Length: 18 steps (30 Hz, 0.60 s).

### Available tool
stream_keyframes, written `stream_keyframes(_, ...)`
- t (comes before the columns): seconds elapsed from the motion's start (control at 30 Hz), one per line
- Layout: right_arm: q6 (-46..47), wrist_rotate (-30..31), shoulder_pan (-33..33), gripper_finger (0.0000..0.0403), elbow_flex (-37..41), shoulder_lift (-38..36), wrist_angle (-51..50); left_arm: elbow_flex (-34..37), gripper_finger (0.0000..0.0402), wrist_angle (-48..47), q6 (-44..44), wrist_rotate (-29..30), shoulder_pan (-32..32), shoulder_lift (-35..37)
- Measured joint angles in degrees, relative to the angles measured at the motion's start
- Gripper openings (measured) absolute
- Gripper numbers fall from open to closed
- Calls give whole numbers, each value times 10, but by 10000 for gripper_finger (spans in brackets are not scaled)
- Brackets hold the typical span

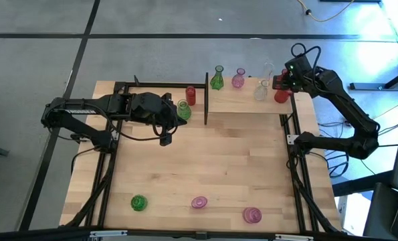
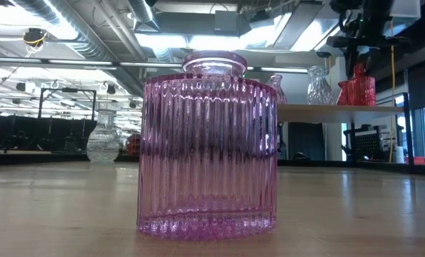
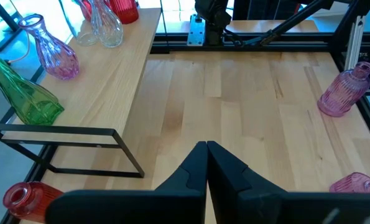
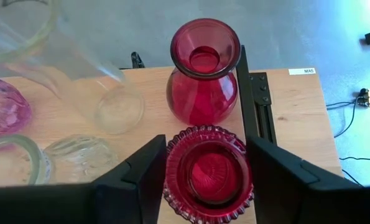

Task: Sort vases onto shelf
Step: Put the bottom red vase on the shelf aligned with the other red vase, then put the top green vase on the shelf aligned with the other green vase

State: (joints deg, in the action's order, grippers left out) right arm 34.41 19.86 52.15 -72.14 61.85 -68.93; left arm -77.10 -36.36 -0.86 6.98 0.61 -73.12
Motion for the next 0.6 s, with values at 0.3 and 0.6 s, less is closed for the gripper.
stream_keyframes(0.3,-4,0,0,218,-25,-25,0,0,0,0,0,0,0,0)
stream_keyframes(0.6,-32,-75,0,222,-140,-61,-28,0,0,8,-10,-1,0,0)
